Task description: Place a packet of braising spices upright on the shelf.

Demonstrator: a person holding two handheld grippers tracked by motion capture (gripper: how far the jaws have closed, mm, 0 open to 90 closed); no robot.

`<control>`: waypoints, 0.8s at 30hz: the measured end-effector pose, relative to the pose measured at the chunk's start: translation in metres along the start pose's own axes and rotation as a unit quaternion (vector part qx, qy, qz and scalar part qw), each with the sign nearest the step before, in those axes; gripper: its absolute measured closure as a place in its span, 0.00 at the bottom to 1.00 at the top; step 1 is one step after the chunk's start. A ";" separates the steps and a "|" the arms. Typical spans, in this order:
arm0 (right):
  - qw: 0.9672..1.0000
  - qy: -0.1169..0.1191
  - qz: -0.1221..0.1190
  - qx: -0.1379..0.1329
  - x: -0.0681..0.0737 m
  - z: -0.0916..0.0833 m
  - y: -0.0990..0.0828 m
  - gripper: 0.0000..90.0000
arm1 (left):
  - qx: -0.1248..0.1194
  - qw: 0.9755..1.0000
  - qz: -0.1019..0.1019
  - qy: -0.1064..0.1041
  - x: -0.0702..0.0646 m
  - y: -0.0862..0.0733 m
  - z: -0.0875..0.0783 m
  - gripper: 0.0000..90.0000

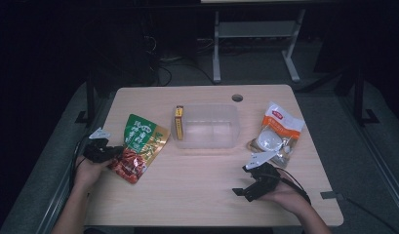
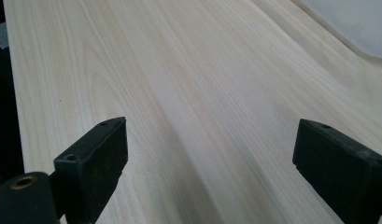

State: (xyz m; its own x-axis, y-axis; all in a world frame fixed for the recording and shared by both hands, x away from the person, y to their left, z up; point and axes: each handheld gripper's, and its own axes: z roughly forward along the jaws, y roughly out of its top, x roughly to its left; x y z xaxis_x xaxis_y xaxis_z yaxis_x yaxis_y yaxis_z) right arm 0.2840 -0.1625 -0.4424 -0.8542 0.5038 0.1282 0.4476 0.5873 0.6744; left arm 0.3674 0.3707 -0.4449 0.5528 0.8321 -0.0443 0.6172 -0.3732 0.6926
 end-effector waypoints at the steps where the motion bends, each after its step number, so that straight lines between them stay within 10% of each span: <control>1: 1.000 -0.001 -0.003 -0.003 -0.001 0.000 0.000 0.11 | -0.004 1.000 -0.001 0.001 0.000 0.000 -0.003 1.00; 12: 1.000 0.002 0.009 -0.022 -0.001 -0.007 0.004 0.10 | -0.067 0.998 0.014 0.002 -0.009 0.006 -0.052 1.00; 24: 0.999 0.022 0.019 -0.035 -0.002 -0.009 0.005 0.21 | -0.105 0.989 0.081 -0.058 -0.059 0.031 -0.067 1.00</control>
State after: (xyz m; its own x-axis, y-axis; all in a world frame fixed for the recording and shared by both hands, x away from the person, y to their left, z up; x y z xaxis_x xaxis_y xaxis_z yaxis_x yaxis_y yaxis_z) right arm 0.2858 -0.1664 -0.4322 -0.8487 0.4955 0.1847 0.4608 0.5216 0.7180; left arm 0.3164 0.3378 -0.3725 0.7033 0.7109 0.0060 0.3917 -0.3945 0.8312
